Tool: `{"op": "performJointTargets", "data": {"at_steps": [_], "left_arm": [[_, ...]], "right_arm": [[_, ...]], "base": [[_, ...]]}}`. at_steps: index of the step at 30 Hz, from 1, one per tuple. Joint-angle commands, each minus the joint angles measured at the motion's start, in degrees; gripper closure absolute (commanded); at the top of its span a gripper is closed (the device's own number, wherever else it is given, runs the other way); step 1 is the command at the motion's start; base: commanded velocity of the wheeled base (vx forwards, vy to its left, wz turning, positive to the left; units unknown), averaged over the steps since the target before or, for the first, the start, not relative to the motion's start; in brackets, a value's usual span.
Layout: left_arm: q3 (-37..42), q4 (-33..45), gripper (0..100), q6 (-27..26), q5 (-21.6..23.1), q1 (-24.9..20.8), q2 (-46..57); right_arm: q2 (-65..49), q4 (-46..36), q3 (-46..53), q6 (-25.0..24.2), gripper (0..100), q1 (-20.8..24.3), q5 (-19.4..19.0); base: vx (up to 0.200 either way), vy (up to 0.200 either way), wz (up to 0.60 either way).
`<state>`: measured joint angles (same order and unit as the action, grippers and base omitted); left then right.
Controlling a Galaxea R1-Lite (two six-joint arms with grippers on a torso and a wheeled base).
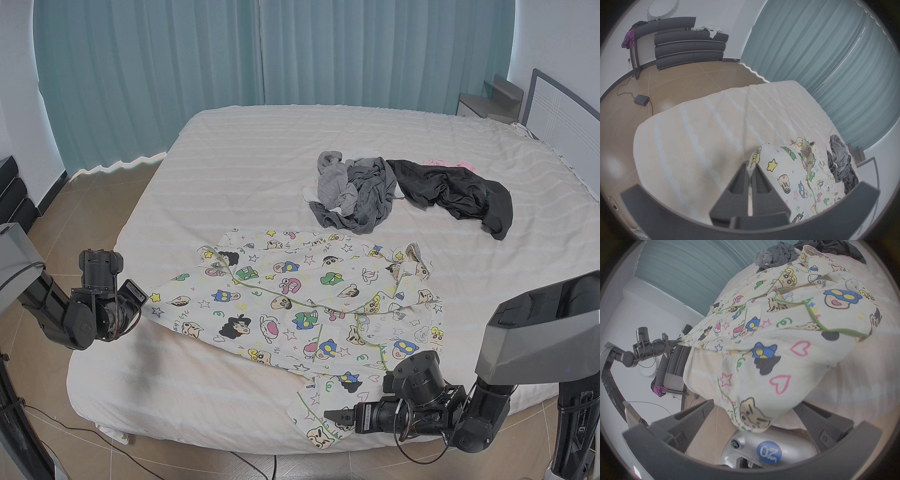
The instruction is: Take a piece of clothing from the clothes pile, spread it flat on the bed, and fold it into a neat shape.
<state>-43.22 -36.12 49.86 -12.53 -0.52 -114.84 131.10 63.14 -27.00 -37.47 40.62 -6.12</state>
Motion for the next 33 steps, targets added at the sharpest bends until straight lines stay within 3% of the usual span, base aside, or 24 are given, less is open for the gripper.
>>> {"op": "performJointTargets", "data": {"at_steps": [1, 13, 14, 23, 33], "left_arm": [[0.3, -0.1, 100, 0.0, 0.0, 0.0, -0.2], [0.3, -0.1, 100, 0.1, -0.1, -0.3, -0.3], [0.3, -0.1, 100, 0.1, 0.0, -0.3, -0.3], [2.8, -0.5, 100, 0.0, 0.0, -0.5, 0.0], [8.0, -4.7, 100, -1.6, -0.2, -0.5, 0.1]], "right_arm": [[-1.5, -0.2, 1.4, -0.1, 0, 1.4, 0.1], [0.4, -5.3, -4.6, 0.0, 0, 2.0, 2.8], [0.6, -5.7, -4.7, 0.0, 100, 2.0, 2.8], [-0.1, -7.7, -3.8, -0.1, 100, 1.8, 4.0], [-7.4, -7.6, 4.3, 0.2, 100, 0.1, 3.2]], "base": [[0.000, 0.000, 0.00], [0.000, 0.000, 0.00], [0.000, 0.000, 0.00], [0.000, 0.000, 0.00], [0.000, 0.000, 0.00]]}}
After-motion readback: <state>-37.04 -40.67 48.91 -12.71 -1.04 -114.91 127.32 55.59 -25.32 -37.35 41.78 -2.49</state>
